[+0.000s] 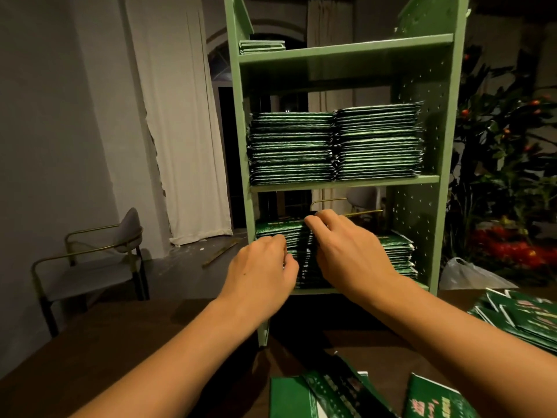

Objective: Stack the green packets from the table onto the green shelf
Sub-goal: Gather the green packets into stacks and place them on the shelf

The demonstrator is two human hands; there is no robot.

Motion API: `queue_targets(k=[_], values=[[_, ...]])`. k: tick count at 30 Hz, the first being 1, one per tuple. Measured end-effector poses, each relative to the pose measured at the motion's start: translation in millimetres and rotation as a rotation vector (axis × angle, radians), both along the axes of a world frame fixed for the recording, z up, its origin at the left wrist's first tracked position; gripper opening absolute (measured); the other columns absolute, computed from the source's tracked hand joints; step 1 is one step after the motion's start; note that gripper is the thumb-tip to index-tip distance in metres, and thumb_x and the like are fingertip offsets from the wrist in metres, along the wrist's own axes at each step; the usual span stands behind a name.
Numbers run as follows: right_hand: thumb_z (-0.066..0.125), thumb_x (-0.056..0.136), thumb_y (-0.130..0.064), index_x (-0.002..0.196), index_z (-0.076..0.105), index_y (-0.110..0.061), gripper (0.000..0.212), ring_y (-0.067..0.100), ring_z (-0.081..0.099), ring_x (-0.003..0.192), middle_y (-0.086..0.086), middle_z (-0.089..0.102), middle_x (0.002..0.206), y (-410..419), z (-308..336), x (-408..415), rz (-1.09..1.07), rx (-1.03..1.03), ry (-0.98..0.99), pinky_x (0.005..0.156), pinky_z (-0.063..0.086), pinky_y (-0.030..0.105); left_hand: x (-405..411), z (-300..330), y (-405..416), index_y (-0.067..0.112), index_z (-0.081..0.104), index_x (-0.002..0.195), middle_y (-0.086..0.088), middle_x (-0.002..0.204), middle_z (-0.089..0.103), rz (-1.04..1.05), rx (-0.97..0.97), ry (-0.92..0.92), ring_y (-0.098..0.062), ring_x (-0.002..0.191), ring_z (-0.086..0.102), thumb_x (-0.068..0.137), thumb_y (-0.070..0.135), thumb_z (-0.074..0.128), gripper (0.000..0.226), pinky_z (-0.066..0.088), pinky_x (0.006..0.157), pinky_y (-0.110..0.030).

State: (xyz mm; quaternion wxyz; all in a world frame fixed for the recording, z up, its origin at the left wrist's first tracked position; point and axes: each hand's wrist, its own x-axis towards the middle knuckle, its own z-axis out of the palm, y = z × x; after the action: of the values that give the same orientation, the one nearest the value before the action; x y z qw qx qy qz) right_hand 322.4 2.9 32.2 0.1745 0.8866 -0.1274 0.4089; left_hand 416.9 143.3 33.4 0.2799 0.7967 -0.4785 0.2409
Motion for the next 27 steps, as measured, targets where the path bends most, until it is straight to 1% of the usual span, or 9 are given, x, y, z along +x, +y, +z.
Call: queue_targets(k=[2,4,6,11,14,18,20,23,27], values=[[0.075,0.074,-0.016,0.117,0.056,-0.009,0.048,0.028,0.059,0.078,0.009,0.056,0.106,1,-2,-10,0.016,0.010,-0.006,0.051,0.049,0.037,1,1,-3,0.019,0.049,0.085,0.006,0.080,0.051,0.006,-0.027,0.003,-0.017,0.074,0.050,0.100,0.030,0.047,0.018,0.033,0.062,-0.030],[0.071,0.075,-0.019,0.101,0.056,-0.011,0.031,0.026,0.051,0.068,0.007,0.053,0.093,2,-8,-17,0.040,-0.050,-0.010,0.050,0.041,0.035,2,0,-6,0.019,0.048,0.085,0.005,0.080,0.050,0.009,-0.048,-0.005,-0.018,0.073,0.049,0.099,0.030,0.047,0.018,0.033,0.062,-0.031],[0.067,0.076,-0.021,0.091,0.053,-0.013,0.022,0.025,0.047,0.065,0.005,0.050,0.085,3,-14,-19,0.057,-0.083,0.018,0.052,0.035,0.034,2,0,-8,0.019,0.046,0.085,0.005,0.081,0.049,0.016,-0.049,-0.005,-0.019,0.074,0.048,0.099,0.030,0.046,0.017,0.033,0.063,-0.031],[0.065,0.077,-0.024,0.087,0.050,-0.017,0.020,0.024,0.047,0.066,0.002,0.050,0.083,1,-19,-17,0.062,-0.022,0.076,0.057,0.033,0.033,5,1,-8,0.019,0.043,0.085,0.004,0.083,0.048,0.035,-0.013,0.034,-0.019,0.075,0.046,0.097,0.027,0.046,0.014,0.032,0.063,-0.033],[0.065,0.075,-0.024,0.083,0.050,-0.017,0.018,0.023,0.048,0.063,0.001,0.050,0.080,4,-19,-28,0.068,0.012,0.070,0.055,0.034,0.033,0,-1,-3,0.020,0.042,0.085,0.005,0.083,0.048,0.031,0.014,0.046,-0.017,0.076,0.047,0.097,0.027,0.046,0.014,0.033,0.063,-0.033],[0.070,0.070,-0.025,0.077,0.051,-0.018,0.022,0.022,0.047,0.057,-0.001,0.050,0.073,9,-20,-50,0.063,0.040,0.102,0.053,0.026,0.029,-21,-7,6,0.022,0.043,0.087,0.007,0.084,0.048,-0.014,0.103,0.044,-0.017,0.077,0.047,0.098,0.028,0.044,0.012,0.036,0.065,-0.034],[0.071,0.073,-0.027,0.076,0.050,-0.020,0.022,0.021,0.051,0.059,-0.002,0.051,0.074,11,-20,-61,0.065,0.089,0.138,0.054,0.028,0.029,-33,-11,12,0.023,0.044,0.088,0.007,0.084,0.048,-0.037,0.146,0.034,-0.016,0.077,0.047,0.098,0.029,0.044,0.012,0.035,0.065,-0.033],[0.062,0.084,-0.031,0.080,0.046,-0.021,0.019,0.023,0.054,0.072,-0.003,0.049,0.082,16,-16,-80,0.074,0.190,0.202,0.059,0.040,0.034,-47,-18,18,0.024,0.045,0.088,0.008,0.084,0.049,-0.055,0.184,0.012,-0.015,0.079,0.048,0.098,0.032,0.045,0.013,0.037,0.066,-0.032],[0.061,0.086,-0.033,0.082,0.047,-0.021,0.018,0.023,0.053,0.077,-0.004,0.048,0.086,28,-16,-114,0.078,0.271,0.242,0.064,0.045,0.037,-74,-26,25,0.023,0.049,0.090,0.008,0.086,0.053,-0.072,0.203,0.023,-0.014,0.079,0.050,0.098,0.033,0.046,0.013,0.035,0.065,-0.031]])
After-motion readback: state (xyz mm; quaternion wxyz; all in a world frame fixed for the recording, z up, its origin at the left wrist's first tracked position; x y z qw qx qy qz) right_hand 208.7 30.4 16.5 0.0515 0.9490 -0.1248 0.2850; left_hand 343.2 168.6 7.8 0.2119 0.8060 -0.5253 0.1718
